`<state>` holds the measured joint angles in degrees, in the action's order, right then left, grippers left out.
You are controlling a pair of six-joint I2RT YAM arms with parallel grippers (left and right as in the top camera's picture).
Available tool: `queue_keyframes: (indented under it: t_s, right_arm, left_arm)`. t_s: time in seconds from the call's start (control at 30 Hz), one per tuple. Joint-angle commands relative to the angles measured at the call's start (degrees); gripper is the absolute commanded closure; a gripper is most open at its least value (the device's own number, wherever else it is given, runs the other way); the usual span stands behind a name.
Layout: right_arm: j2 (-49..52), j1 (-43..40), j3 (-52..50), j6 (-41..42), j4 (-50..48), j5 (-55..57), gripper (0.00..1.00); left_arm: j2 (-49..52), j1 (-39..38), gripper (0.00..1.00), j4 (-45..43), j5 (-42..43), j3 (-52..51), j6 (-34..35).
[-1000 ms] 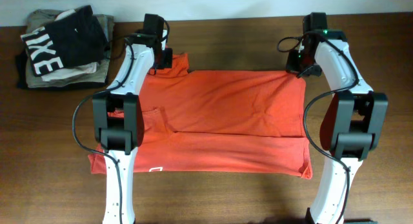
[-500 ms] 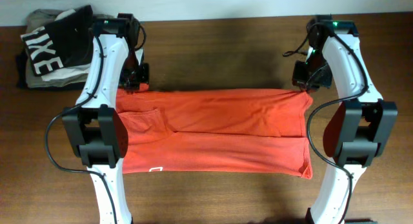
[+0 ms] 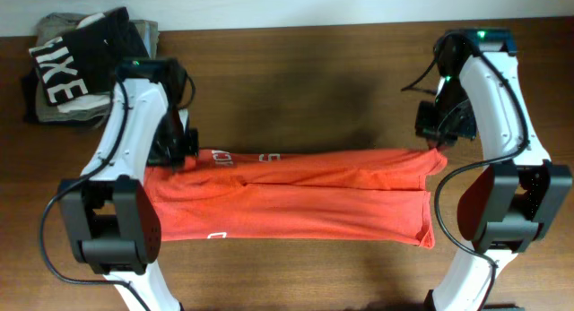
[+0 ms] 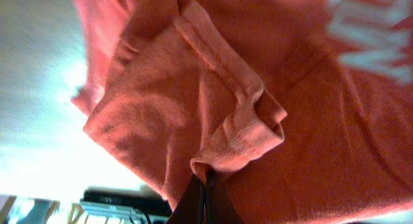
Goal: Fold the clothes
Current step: 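Fold the top edge down toward the bottom with both grippers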
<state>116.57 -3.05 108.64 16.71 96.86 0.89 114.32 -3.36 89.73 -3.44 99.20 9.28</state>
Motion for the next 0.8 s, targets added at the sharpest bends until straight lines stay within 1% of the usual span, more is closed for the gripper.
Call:
queue_keyframes:
  t_s: [0.0,0.07,0.13,0.2,0.27,0.3,0.33,0.37,0.4,0.43,0.47,0.53,0.67,0.7,0.73,0.77]
  right_arm:
    - [-1.8,1.6,-8.2,0.3,-0.3,1.4,0.96]
    - [-1.9,2.3,-17.2,0.1,-3.9,1.4,0.96]
    - [-1.9,2.3,-21.9,0.1,-5.1,1.4,0.96]
    - [-1.9,2.3,-23.1,0.1,-5.6,2.3,0.96]
    - [-1.9,2.3,-23.4,0.5,-3.7,4.0,0.96]
    - [-2.0,2.3,-23.4,0.5,-3.9,3.9,0.84]
    - [-2.0,2.3,-23.4,0.5,-3.9,3.9,0.65]
    - [-2.0,2.3,-23.4,0.6,-3.7,3.9,0.35]
    - [-2.0,2.4,-23.4,0.6,-3.4,3.9,0.20]
    - [-2.0,2.4,-23.4,0.6,-3.3,3.9,0.13]
    - [-2.0,2.4,-23.4,0.5,-3.5,3.9,0.12]
    - [-2.0,2.4,-23.3,0.5,-4.1,3.9,0.11]
    - [-2.0,2.4,-23.3,0.5,-6.4,3.9,0.09]
    - [-2.0,2.4,-23.4,0.5,-7.2,3.7,0.10]
    - [-2.0,2.4,-23.4,0.5,-8.0,2.5,0.16]
    - [-2.0,2.4,-23.4,0.2,-8.7,0.7,0.24]
  left_arm:
    - [-0.5,0.4,0.99,-1.5,-0.8,-7.4,3.0]
    - [-2.6,0.4,1.00,-0.9,-1.4,-10.0,3.9]
    - [-4.4,0.4,0.99,-0.2,-5.4,-13.6,8.8]
    - [-4.5,0.4,1.00,-1.2,-5.5,-16.0,10.2]
    - [-4.5,0.4,0.99,-1.7,-5.8,-17.9,10.7]
    - [-4.5,0.4,1.00,-2.8,-5.8,-19.6,10.9]
    - [-4.5,0.4,0.95,-3.2,-5.8,-20.2,10.9]
    - [-4.5,0.4,0.69,-3.5,-5.8,-20.5,10.9]
    - [-4.5,0.4,0.42,-3.7,-5.9,-20.5,10.9]
    - [-4.5,0.4,0.40,-4.0,-5.9,-20.5,10.9]
    - [-4.5,0.4,0.39,-4.7,-5.9,-20.4,10.8]
    - [-4.5,0.4,0.39,-5.5,-5.9,-19.2,10.9]
    - [-5.2,0.4,0.39,-4.0,-7.1,-9.7,10.8]
    - [-5.2,0.4,0.46,-4.0,-7.0,-7.1,10.8]
    - [-5.2,0.2,0.70,-4.2,-5.1,-7.0,10.8]
    - [-5.2,-0.2,0.88,-5.2,-0.8,-7.6,9.0]
